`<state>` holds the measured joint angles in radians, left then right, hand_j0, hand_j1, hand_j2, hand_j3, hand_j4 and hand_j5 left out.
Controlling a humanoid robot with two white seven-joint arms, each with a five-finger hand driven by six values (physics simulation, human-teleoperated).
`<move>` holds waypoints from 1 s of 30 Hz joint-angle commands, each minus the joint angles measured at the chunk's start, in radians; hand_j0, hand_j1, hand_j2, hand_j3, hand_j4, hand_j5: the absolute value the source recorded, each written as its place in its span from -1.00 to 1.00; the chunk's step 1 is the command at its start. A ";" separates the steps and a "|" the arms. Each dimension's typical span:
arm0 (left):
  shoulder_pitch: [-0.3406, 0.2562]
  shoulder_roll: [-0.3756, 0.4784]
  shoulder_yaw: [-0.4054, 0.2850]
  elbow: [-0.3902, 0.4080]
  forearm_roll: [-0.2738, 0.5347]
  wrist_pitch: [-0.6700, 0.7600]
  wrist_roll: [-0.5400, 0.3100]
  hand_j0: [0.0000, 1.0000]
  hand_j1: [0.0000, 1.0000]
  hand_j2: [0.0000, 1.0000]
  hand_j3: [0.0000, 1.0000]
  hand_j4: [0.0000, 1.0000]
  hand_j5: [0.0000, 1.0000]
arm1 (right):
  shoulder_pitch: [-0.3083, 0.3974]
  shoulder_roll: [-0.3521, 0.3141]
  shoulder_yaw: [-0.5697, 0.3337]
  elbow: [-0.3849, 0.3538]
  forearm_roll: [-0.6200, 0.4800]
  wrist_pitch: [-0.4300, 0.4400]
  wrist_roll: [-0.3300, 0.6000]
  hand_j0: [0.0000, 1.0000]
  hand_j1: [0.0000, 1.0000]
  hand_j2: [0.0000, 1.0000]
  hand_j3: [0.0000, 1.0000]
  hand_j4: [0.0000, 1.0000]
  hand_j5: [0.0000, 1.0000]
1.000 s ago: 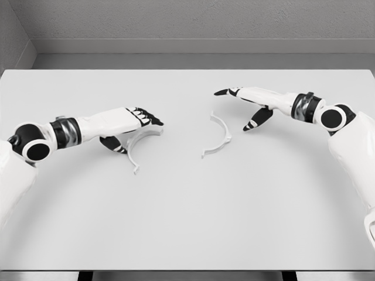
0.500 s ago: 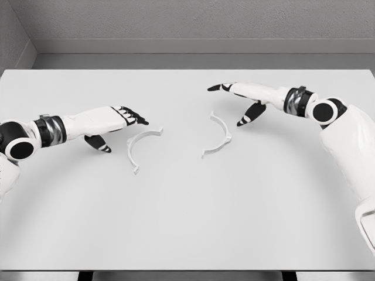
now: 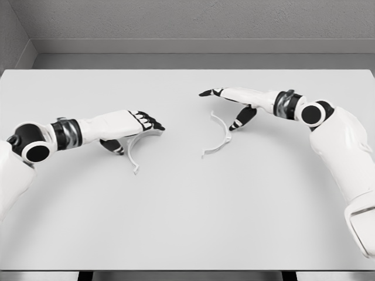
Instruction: Assemble PVC drainage pipe clamps
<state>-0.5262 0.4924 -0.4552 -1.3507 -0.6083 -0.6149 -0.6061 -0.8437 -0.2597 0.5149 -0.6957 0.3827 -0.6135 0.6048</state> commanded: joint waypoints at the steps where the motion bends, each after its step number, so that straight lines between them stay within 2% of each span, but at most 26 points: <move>1: 0.000 -0.002 -0.011 -0.027 0.018 0.004 -0.005 1.00 1.00 1.00 1.00 1.00 1.00 | 0.000 0.010 -0.003 -0.001 -0.005 0.003 0.000 1.00 1.00 1.00 1.00 1.00 1.00; 3: 0.002 -0.002 -0.017 -0.079 0.022 0.004 -0.005 1.00 1.00 1.00 1.00 1.00 1.00 | -0.005 0.016 -0.001 -0.001 -0.005 0.003 0.000 1.00 1.00 1.00 1.00 1.00 1.00; 4: -0.002 -0.002 -0.059 -0.116 0.028 0.004 -0.005 1.00 1.00 1.00 1.00 1.00 1.00 | -0.005 0.016 -0.001 -0.001 -0.005 0.003 0.000 1.00 1.00 1.00 1.00 1.00 1.00; 5: -0.003 -0.008 -0.077 -0.119 0.032 0.004 -0.005 1.00 1.00 1.00 1.00 1.00 1.00 | -0.005 0.017 -0.001 -0.001 -0.005 0.003 0.000 1.00 1.00 1.00 1.00 1.00 1.00; 9: -0.017 -0.041 -0.079 -0.119 0.029 0.004 -0.005 1.00 1.00 1.00 1.00 1.00 1.00 | -0.006 0.025 -0.001 -0.001 -0.005 0.003 0.000 1.00 1.00 1.00 1.00 1.00 1.00; 19: -0.031 -0.038 -0.079 -0.127 0.032 0.004 -0.005 1.00 1.00 1.00 1.00 1.00 1.00 | -0.008 0.048 0.002 -0.004 0.016 0.003 0.000 1.00 1.00 1.00 1.00 1.00 1.00; 22: -0.029 0.021 -0.066 -0.128 0.032 0.004 -0.005 1.00 1.00 1.00 1.00 1.00 1.00 | -0.008 0.057 0.002 -0.005 0.027 0.003 0.000 1.00 1.00 1.00 1.00 1.00 1.00; 26: -0.021 0.150 -0.037 -0.124 0.032 0.004 -0.005 1.00 1.00 1.00 1.00 1.00 1.00 | -0.008 0.065 0.004 -0.007 0.028 0.003 0.000 1.00 1.00 1.00 1.00 1.00 1.00; 30: -0.002 0.147 -0.034 -0.122 0.032 0.004 -0.005 1.00 1.00 1.00 1.00 1.00 1.00 | -0.035 0.053 -0.004 0.033 0.033 0.003 0.000 1.00 1.00 1.00 1.00 1.00 1.00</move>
<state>-0.5277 0.6276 -0.4935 -1.4736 -0.5837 -0.6138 -0.6115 -0.8805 -0.2025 0.5152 -0.6819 0.4198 -0.6130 0.6047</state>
